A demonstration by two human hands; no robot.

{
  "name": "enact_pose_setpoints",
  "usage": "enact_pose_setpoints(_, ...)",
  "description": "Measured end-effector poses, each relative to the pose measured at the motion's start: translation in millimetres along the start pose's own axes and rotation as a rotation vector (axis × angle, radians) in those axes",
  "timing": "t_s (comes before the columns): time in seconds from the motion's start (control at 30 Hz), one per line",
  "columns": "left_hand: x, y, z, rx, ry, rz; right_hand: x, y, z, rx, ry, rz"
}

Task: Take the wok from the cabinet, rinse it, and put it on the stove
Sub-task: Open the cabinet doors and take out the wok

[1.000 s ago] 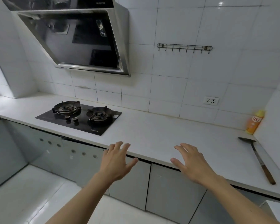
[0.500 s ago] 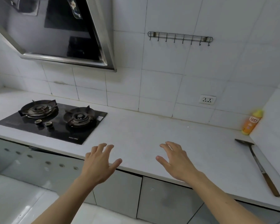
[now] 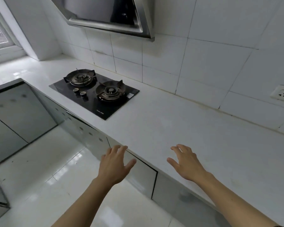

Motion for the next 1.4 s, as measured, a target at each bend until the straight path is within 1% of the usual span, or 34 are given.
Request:
enact_pose_setpoints(0.17, -32.8, 0.3, -1.0, 0.043, -0.089, 0.067, -33.7, 4.9, -5.2, 0.025, -0.014, 0.049)
enact_pose_setpoints(0.3, -64.6, -0.1, 0.9, 0.054, -0.160, 0.125, -60.0, 3.3, -14.0, 0.000, -0.022, 0.088)
enact_pose_setpoints(0.37, -83.6, 1.1, 0.7, 0.066, -0.221, 0.165, -72.8, 6.0, -18.4, 0.003, -0.024, 0.107)
enact_pose_setpoints(0.43, -98.4, 1.1, 1.2, 0.119, -0.333, 0.195, -82.2, 8.2, -22.6, 0.001, -0.024, 0.110)
enact_pose_setpoints(0.53, -123.6, 3.0, 1.2, 0.245, -0.632, 0.297, -95.3, 15.2, -29.7, 0.000, -0.020, 0.102)
enact_pose_setpoints(0.6, -142.0, 5.5, -0.7, 0.371, -0.880, 0.392, -103.9, 20.1, -34.7, 0.001, -0.019, 0.091)
enact_pose_setpoints(0.7, -170.9, 15.2, -5.6, 0.581, -1.180, 0.470, -114.1, 28.8, -42.1, 0.011, -0.016, 0.060)
enact_pose_setpoints(0.77, -190.1, 19.6, -12.9, 0.739, -1.447, 0.499, -119.7, 34.3, -48.0, 0.012, 0.001, 0.036)
enact_pose_setpoints(0.83, -202.1, 22.5, -21.0, 0.861, -1.681, 0.499, -125.3, 39.0, -53.2, 0.008, 0.022, 0.023)
enact_pose_setpoints(0.93, -218.0, 27.9, -26.4, 0.974, -1.868, 0.484, -128.6, 43.7, -58.8, 0.005, 0.038, -0.004)
enact_pose_setpoints(1.03, -230.9, 34.2, -26.5, 1.032, -1.961, 0.458, -128.7, 45.9, -60.7, 0.004, 0.034, -0.025)
enact_pose_setpoints(1.13, -240.2, 37.4, -22.0, 1.077, -1.978, 0.421, -128.1, 45.9, -60.2, -0.012, 0.035, -0.042)
enact_pose_setpoints(1.27, -246.3, 41.9, -26.0, 1.060, -2.016, 0.458, -127.4, 45.7, -58.8, -0.026, 0.034, -0.049)
enact_pose_setpoints(1.4, -251.1, 43.2, -23.6, 1.053, -2.005, 0.455, -125.5, 46.5, -58.0, -0.025, 0.027, -0.051)
Point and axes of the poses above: each hand's wrist, its own y-axis towards the middle knuckle, its own x-axis out of the back of the hand, z = x × y, the point moved 8 cm from there along y, towards the middle knuckle, and after that the axes turned 5 degrees about x, right-handed, at the moved point
